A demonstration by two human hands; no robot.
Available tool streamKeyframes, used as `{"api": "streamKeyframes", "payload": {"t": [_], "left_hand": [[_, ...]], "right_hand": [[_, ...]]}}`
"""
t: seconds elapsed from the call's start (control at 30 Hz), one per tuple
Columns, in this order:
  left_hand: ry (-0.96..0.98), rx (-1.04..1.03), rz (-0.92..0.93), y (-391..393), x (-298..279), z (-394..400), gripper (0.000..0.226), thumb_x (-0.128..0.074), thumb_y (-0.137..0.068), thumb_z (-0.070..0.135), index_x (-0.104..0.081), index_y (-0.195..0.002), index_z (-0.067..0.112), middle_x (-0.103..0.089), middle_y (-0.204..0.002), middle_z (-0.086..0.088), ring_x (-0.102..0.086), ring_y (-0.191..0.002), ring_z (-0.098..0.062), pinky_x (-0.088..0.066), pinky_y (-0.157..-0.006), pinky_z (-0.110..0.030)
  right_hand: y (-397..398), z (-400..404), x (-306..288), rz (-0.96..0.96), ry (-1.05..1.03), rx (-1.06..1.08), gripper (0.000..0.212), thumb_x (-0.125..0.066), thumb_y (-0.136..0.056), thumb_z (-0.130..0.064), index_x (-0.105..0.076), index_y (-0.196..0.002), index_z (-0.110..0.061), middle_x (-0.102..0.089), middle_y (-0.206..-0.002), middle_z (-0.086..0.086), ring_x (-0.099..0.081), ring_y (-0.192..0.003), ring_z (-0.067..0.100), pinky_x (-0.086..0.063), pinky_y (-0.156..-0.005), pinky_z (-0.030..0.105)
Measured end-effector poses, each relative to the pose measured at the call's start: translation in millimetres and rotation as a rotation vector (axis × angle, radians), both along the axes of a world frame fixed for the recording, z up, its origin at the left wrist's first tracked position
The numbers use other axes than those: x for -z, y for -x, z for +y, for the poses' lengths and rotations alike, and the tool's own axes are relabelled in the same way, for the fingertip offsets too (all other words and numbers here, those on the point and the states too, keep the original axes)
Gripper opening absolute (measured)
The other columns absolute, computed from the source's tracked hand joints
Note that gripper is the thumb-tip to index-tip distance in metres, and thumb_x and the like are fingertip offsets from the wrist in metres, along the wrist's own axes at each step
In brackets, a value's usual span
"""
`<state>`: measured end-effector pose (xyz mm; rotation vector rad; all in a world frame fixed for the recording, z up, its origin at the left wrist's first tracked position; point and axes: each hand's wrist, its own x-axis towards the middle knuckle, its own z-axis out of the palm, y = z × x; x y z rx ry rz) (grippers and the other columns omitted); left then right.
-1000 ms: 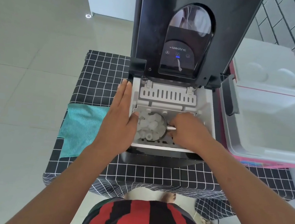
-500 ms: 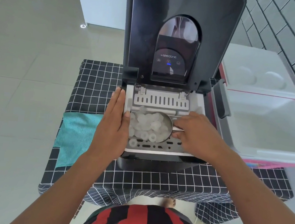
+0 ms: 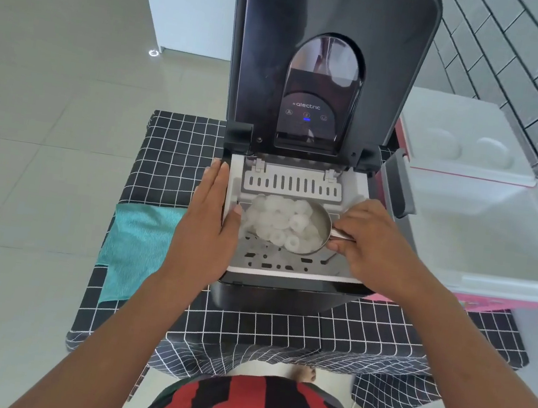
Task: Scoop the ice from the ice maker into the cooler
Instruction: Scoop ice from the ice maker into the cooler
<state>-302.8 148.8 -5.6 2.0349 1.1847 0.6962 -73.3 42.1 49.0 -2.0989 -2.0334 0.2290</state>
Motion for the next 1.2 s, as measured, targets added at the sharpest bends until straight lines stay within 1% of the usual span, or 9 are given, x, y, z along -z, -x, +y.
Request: {"api": "streamKeyframes", "payload": {"t": [0.07,0.23,0.43,0.5,0.7,0.8,0.97,1.1,1.2], "left_hand": [[-0.011,-0.003,0.028,-0.2,-0.2,0.5,0.064,-0.041,-0.104,0.026,-0.007,-0.158,0.027,0.002,-0.163,0.021,0.001,-0.147,0.006,-0.004,-0.110,-0.010],[-0.028,-0.009,0.080,0.6,-3.5,0.4,0.065,-0.041,-0.103,0.023,-0.008,-0.158,0.024,0.001,-0.164,0.019,-0.001,-0.148,0.001,-0.003,-0.109,-0.010],[-0.087,-0.045,0.169,-4.4,-13.3,-4.3,0.063,-0.043,-0.102,0.024,-0.013,-0.158,0.017,-0.004,-0.165,0.007,-0.004,-0.151,-0.009,-0.012,-0.123,-0.037],[-0.105,-0.077,0.145,-9.6,-19.2,-8.5,0.062,-0.044,-0.102,0.023,-0.018,-0.157,0.016,-0.008,-0.165,0.008,-0.007,-0.151,-0.009,-0.015,-0.123,-0.040],[-0.156,-0.134,0.042,-41.1,-37.3,-17.5,0.055,-0.047,-0.101,0.024,-0.032,-0.153,0.017,-0.022,-0.162,0.009,-0.016,-0.148,-0.005,-0.013,-0.117,-0.023],[-0.174,-0.161,-0.020,-59.4,-45.1,-21.9,0.050,-0.047,-0.102,0.023,-0.038,-0.150,0.018,-0.032,-0.158,0.008,-0.022,-0.143,0.000,-0.010,-0.110,-0.006],[-0.171,-0.185,-0.130,-91.1,-59.8,-33.4,0.047,-0.044,-0.097,0.029,-0.047,-0.144,0.022,-0.047,-0.148,0.007,-0.039,-0.134,-0.004,-0.024,-0.107,-0.008],[-0.180,-0.163,-0.168,-126.8,-68.6,-45.4,0.043,-0.048,-0.099,0.026,-0.049,-0.141,0.025,-0.048,-0.141,0.015,-0.041,-0.128,0.001,-0.034,-0.109,-0.025],[-0.190,-0.099,-0.142,-164.8,-70.6,-53.8,0.042,-0.050,-0.100,0.023,-0.049,-0.142,0.022,-0.047,-0.140,0.015,-0.037,-0.123,0.010,-0.025,-0.101,-0.005]], "right_hand": [[-4.4,-2.0,0.3,0.040,0.011,0.046,0.016,-0.069,-0.084,-0.030,-0.069,-0.092,-0.015,-0.056,-0.093,-0.013,-0.035,-0.103,0.011,-0.026,-0.093,0.021],[-14.9,-6.0,0.6,0.039,-0.010,0.069,0.017,-0.069,-0.085,-0.028,-0.071,-0.094,-0.014,-0.051,-0.108,-0.014,-0.032,-0.110,0.012,-0.022,-0.098,0.021],[-29.6,-13.4,-2.0,0.082,-0.020,0.068,0.018,-0.069,-0.085,-0.026,-0.072,-0.097,-0.012,-0.048,-0.124,-0.012,-0.024,-0.122,0.009,-0.021,-0.105,0.023],[-37.3,-16.9,-4.4,0.106,-0.027,0.063,0.018,-0.069,-0.085,-0.026,-0.072,-0.097,-0.013,-0.047,-0.126,-0.013,-0.023,-0.124,0.007,-0.020,-0.105,0.023],[-64.0,-24.7,-10.7,0.135,-0.051,0.024,0.018,-0.069,-0.085,-0.027,-0.072,-0.097,-0.014,-0.048,-0.127,-0.011,-0.024,-0.127,0.012,-0.022,-0.110,0.029],[-78.4,-29.2,-11.0,0.162,-0.066,0.012,0.018,-0.070,-0.084,-0.026,-0.073,-0.098,-0.014,-0.048,-0.127,-0.012,-0.026,-0.126,0.013,-0.021,-0.109,0.026],[-107.5,-40.0,-12.3,0.220,-0.061,0.012,0.010,-0.071,-0.084,-0.024,-0.071,-0.086,-0.014,-0.049,-0.126,-0.009,-0.027,-0.124,0.013,-0.022,-0.101,0.022],[-141.9,-57.8,-14.3,0.247,-0.071,0.035,0.008,-0.068,-0.086,-0.023,-0.069,-0.086,-0.015,-0.048,-0.124,-0.011,-0.025,-0.123,0.008,-0.027,-0.096,0.020],[-175.8,-75.9,-14.4,0.304,-0.054,0.090,0.013,-0.067,-0.088,-0.024,-0.060,-0.077,-0.024,-0.046,-0.122,-0.014,-0.023,-0.121,0.001,-0.034,-0.095,0.022]]}}
